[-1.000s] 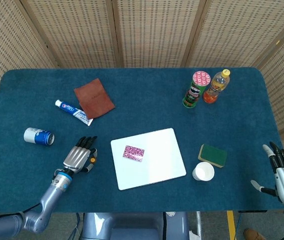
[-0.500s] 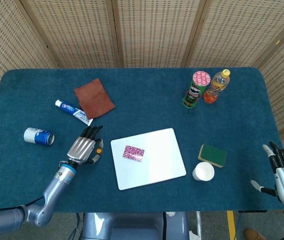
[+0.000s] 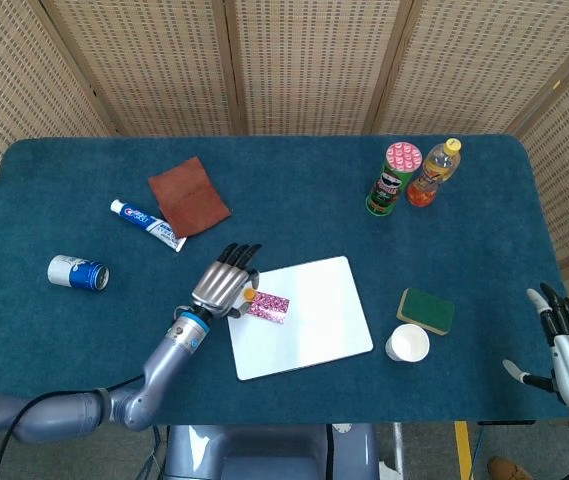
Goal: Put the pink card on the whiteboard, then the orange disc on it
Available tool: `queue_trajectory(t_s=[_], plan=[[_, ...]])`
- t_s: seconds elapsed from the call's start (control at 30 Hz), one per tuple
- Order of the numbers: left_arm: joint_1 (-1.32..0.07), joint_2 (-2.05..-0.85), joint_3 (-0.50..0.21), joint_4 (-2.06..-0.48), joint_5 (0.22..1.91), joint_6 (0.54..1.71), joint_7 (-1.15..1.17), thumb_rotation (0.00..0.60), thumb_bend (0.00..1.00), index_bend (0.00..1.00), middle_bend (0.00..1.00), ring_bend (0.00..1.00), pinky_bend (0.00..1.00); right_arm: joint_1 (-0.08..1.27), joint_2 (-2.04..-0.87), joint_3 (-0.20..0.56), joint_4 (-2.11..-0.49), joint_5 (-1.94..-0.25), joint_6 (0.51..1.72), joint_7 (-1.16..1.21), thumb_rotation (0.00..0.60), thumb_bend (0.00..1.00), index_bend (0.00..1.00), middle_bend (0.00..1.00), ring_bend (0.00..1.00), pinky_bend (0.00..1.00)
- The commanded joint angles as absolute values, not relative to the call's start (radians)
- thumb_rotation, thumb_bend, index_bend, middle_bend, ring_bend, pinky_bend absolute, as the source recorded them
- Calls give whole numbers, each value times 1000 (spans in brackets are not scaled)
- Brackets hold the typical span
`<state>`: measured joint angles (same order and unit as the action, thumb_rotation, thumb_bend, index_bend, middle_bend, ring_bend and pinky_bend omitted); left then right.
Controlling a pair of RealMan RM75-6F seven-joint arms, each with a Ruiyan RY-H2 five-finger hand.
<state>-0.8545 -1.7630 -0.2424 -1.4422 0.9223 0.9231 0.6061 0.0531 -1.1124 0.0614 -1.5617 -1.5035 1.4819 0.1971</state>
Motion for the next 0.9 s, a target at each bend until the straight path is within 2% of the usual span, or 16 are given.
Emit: queue_trajectory(t_s=[0.03,0.27,0.33,0.4,0.5,0.57,0.6,0.77,0.9], plan=[[-888,-1803,-245,-1411,879,916,649,600,332,610,0,0,0,54,-1111,61,-1561,-1504,1480,201,600,0,0,0,0,0],[-911,-1842,-235,-1374,825,923,687,600,328,604,0,0,0,54,-1109,60,-1561,-1505,1479,206,600,0,0,0,0,0],[-916,-1851,-232,-1364,812,929,698,600,326,568,0,0,0,54,-1109,60,-1561,-1506,1480,206,600,0,0,0,0,0],[-919,-1856,-230,-1358,800,932,705,600,314,459,0,0,0,54,-1109,60,-1561,-1506,1480,206,600,0,0,0,0,0],[-923,-1856,-227,-1364,787,929,704,600,260,172,0,0,0,54,-1109,60,-1561,-1505,1480,205,600,0,0,0,0,0],[-923,-1854,-225,-1367,787,931,703,600,236,43,0,0,0,54,-1109,60,-1562,-1505,1480,205,600,0,0,0,0,0],[-923,-1851,-223,-1369,788,935,703,600,226,16,0,0,0,54,-1109,60,-1562,-1505,1480,205,600,0,0,0,0,0],[-910,-1822,-225,-1407,802,951,670,600,195,0,0,0,0,54,-1109,60,-1562,-1504,1479,209,600,0,0,0,0,0],[-862,-1741,-217,-1507,868,1003,607,600,175,0,0,0,0,54,-1110,62,-1560,-1502,1479,206,600,0,0,0,0,0]])
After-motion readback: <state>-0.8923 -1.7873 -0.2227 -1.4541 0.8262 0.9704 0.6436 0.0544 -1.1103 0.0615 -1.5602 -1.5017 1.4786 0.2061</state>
